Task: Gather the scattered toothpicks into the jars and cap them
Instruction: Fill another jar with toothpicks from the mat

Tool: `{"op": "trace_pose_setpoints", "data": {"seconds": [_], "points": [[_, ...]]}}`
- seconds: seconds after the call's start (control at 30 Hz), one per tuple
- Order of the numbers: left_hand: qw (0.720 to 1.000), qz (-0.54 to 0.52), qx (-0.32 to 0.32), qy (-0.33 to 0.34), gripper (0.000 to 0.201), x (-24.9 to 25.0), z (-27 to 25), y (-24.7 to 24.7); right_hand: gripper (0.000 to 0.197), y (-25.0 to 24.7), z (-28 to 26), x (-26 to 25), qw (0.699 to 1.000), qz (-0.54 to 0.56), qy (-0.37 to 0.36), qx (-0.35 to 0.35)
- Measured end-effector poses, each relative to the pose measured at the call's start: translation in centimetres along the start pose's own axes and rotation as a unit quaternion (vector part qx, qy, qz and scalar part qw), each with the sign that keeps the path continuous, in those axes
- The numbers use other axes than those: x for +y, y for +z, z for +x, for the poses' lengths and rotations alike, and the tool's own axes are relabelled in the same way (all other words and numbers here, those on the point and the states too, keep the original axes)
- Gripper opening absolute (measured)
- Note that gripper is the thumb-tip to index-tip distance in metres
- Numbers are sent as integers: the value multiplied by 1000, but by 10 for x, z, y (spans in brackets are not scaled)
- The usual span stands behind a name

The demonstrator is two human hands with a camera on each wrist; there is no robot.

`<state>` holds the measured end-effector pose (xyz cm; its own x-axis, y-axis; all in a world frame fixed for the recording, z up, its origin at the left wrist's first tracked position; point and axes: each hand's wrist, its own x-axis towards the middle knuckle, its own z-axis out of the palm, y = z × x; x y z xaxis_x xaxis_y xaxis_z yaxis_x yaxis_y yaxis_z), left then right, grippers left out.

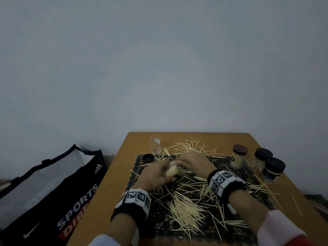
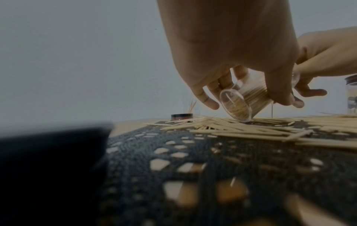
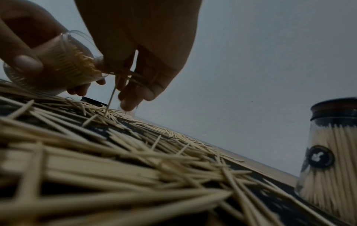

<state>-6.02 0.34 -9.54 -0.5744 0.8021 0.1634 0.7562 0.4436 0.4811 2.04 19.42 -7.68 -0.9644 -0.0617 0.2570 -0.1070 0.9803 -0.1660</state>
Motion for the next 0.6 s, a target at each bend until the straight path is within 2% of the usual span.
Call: {"op": "trace_pose_setpoints", "data": {"seconds": [0.1, 0.23, 0.37, 0.5, 0.6], "points": [[1000, 12, 0, 1, 53, 1, 0, 0, 39, 0, 0, 0, 1000, -8, 14, 0], [1000, 17, 7, -11, 53, 1, -1, -1, 34, -2, -1, -7, 1000, -17, -9, -9], [999, 21, 27, -23, 50, -1, -1, -1, 57, 3, 1, -10, 999, 3, -30, -31], [1000, 18, 14, -19, 49, -2, 0, 1, 43, 5, 1, -9, 997, 38, -57, 21], [1000, 13, -2, -10, 51, -1, 1, 2, 37, 4, 1, -12, 994, 73, -48, 65]]}}
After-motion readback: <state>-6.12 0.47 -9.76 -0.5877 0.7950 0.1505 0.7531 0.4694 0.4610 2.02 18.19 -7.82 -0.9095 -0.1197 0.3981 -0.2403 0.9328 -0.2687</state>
